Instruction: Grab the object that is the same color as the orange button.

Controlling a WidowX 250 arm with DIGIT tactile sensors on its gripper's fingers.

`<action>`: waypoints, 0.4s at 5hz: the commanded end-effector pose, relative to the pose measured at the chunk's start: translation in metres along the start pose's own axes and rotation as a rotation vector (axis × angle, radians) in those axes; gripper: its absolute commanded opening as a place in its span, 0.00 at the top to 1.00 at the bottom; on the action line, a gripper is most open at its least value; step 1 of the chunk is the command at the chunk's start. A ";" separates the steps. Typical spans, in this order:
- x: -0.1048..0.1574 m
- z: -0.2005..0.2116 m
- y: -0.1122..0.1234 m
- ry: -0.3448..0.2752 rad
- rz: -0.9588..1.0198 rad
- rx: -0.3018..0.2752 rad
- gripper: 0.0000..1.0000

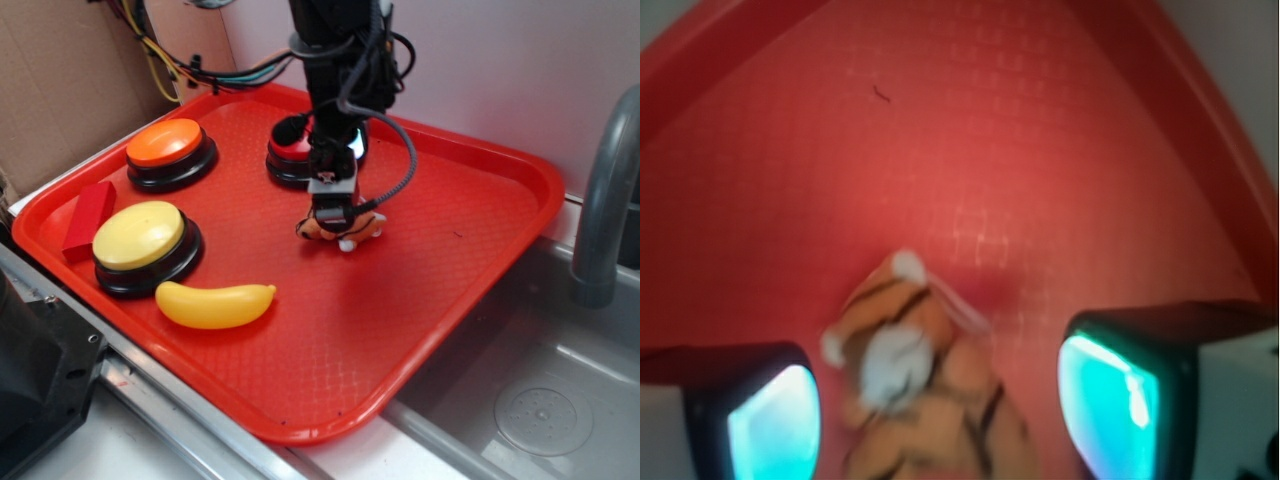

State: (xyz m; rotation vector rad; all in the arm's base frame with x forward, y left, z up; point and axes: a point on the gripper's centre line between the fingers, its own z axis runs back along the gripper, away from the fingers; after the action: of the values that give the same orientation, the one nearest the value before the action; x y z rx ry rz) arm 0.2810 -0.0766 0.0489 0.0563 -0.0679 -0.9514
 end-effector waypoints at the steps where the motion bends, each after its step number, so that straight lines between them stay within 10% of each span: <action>1: 0.001 -0.017 0.006 0.018 -0.150 -0.053 0.00; 2: -0.003 -0.030 0.003 0.041 -0.219 -0.096 0.00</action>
State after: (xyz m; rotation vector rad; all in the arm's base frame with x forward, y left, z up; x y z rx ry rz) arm 0.2878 -0.0696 0.0160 -0.0073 0.0319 -1.1595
